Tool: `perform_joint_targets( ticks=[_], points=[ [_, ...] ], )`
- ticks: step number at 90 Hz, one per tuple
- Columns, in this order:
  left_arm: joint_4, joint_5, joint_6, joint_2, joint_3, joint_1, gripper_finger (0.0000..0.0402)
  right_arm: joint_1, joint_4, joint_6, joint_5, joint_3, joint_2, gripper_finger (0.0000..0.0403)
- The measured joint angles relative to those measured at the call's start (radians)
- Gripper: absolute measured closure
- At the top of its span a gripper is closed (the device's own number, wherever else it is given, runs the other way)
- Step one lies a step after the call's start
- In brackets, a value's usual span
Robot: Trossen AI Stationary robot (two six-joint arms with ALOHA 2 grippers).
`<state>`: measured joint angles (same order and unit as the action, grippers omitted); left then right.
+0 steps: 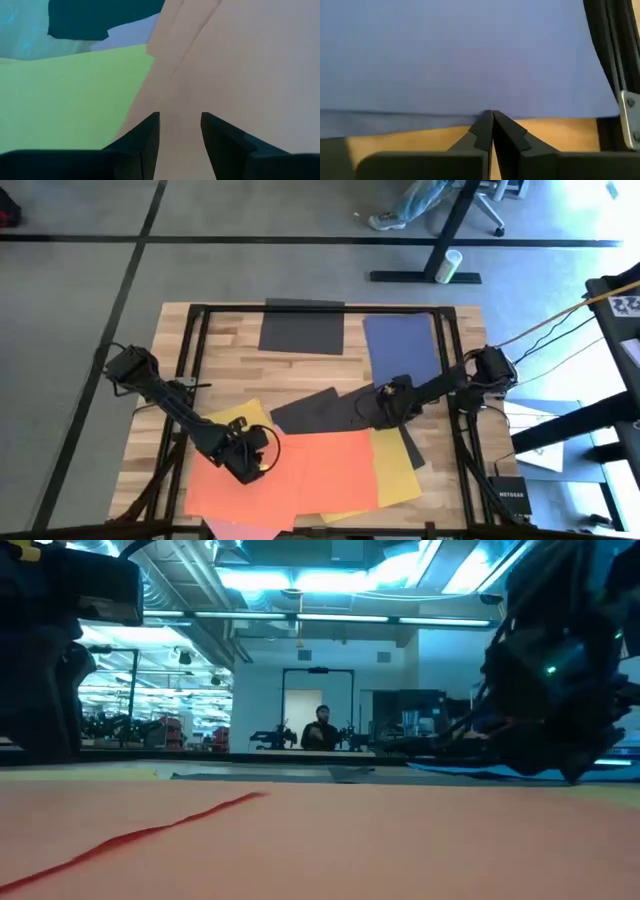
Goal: Organize paper
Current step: Stack the blue paper on top of the other blue paper, then move the black paper to the top left of the table
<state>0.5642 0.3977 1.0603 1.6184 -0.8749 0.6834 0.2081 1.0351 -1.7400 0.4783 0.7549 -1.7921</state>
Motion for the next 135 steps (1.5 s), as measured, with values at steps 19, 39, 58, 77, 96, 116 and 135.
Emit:
perform_joint_targets(
  ticks=[19, 39, 58, 77, 96, 116, 135],
  points=[
    [0.0, -0.001, 0.004, 0.0, 0.0, 0.004, 0.0273, 0.0, -0.005, 0.021, -0.014, 0.012, 0.0, 0.0403],
    [-0.001, -0.001, 0.015, 0.0, 0.0, 0.004, 0.0273, 0.075, 0.106, -0.032, -0.024, 0.119, 0.002, 0.0403],
    [-0.001, -0.001, 0.02, 0.0, 0.0, 0.004, 0.0273, 0.095, 0.133, -0.042, 0.027, 0.219, 0.003, 0.0403],
    [-0.001, 0.012, -0.117, 0.0, -0.004, -0.05, 0.0273, -0.017, -0.36, 0.506, 0.097, 0.328, 0.004, 0.0402],
    [0.145, 0.109, -0.306, -0.153, -0.078, -0.105, 0.0273, -0.034, -0.43, 0.871, 0.074, 0.472, 0.004, 0.0402],
    [0.306, 0.274, -0.326, -0.52, -0.095, -0.129, 0.0273, -0.032, -0.323, 1.1, -0.025, 0.564, 0.006, 0.0402],
    [0.338, 0.267, -0.211, -0.692, 0.074, -0.217, 0.0273, -0.06, -0.371, 1.204, 0.029, 0.544, -0.015, 0.0402]
  ],
)
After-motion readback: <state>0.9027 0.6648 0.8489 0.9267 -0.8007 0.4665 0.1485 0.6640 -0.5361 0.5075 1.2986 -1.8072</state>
